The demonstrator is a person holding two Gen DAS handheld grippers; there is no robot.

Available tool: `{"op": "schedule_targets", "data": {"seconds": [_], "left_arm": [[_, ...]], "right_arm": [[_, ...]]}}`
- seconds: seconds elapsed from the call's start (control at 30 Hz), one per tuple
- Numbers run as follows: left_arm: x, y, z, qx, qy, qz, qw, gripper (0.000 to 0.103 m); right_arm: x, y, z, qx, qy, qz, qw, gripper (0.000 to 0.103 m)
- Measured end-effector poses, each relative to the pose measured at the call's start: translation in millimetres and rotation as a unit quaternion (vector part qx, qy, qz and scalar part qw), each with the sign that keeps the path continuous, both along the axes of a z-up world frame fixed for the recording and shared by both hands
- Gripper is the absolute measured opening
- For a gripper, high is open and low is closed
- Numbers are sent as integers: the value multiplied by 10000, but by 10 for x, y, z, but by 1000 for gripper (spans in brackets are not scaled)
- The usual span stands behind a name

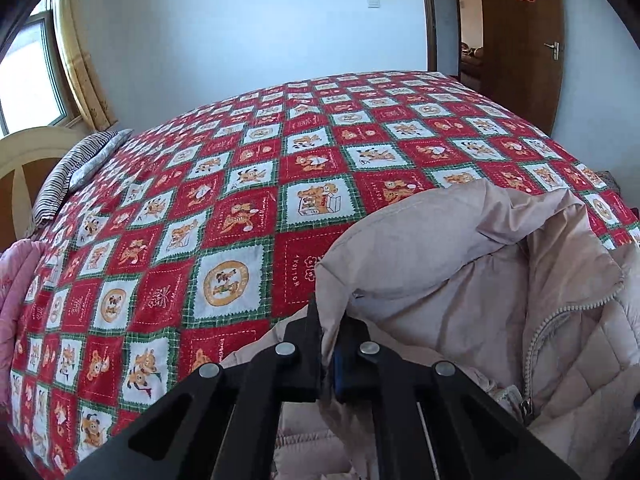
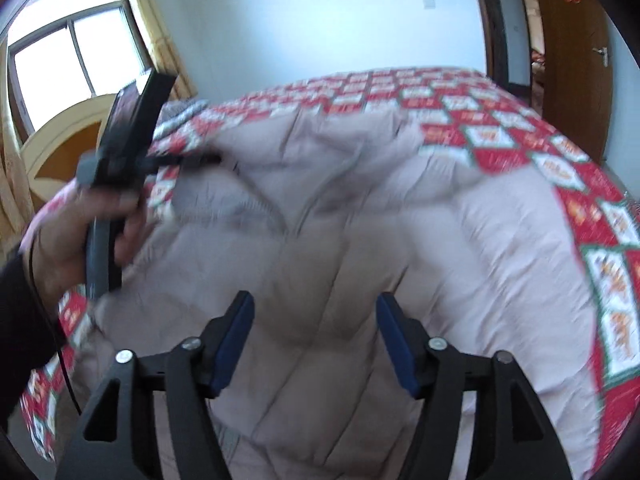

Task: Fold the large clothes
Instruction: 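Grasp the hem with the left tool while the right tool grasps the hem beside it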

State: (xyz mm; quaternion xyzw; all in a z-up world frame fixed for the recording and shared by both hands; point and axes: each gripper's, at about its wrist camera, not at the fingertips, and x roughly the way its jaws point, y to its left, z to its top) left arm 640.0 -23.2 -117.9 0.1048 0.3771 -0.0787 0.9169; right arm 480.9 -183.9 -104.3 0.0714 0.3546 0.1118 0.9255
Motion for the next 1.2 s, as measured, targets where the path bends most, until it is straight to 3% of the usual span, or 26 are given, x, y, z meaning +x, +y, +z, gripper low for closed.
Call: {"op": "schedule_targets", "data": {"seconds": [0.17, 0.33, 0.43, 0.47, 0.5, 0.53, 0.6, 0.73, 0.93, 1.07, 1.13, 1.2], "left_arm": [[-55, 77, -62, -59, 53, -1, 10000, 3], [-67, 160, -92, -242, 108, 30, 9996, 3], [-75, 196, -88, -339, 138, 46, 9993, 3], [-86, 205, -82, -350, 139, 41, 9993, 3], [-90, 214, -74, -359, 140, 29, 9993, 3], [-109, 223, -58, -367, 131, 9, 9992, 3], [-172, 261, -13, -410, 70, -16, 9991, 3], [-336, 335, -52, -407, 25, -66, 9991, 3], [-405, 333, -450, -176, 433, 12, 9989, 3], [-341, 293, -491, -58, 432, 86, 9990, 3], [-329, 278, -497, 15, 423, 49, 9991, 3], [-340, 275, -511, 37, 397, 14, 9992, 3]], "right_arm": [[607, -269, 343, -119, -93, -657, 9977, 77], [1442, -352, 163, -490, 447, -670, 9955, 79], [1666, -434, -8, -551, 607, -656, 9945, 76], [1706, -447, -61, -558, 696, -594, 9942, 61], [1726, -467, -99, -605, 782, -515, 9938, 31], [1686, -482, -104, -696, 799, -484, 9932, 17], [1556, -502, -49, -861, 643, -387, 9935, 9], [1256, -511, 10, -1255, 406, -244, 9910, 6], [1136, -536, -359, -1774, 823, -179, 9805, 5], [1120, -505, -251, -1811, 904, -84, 9793, 5], [1024, -522, -138, -1843, 898, -54, 9787, 15], [895, -588, 22, -1783, 879, -130, 9800, 31]]}}
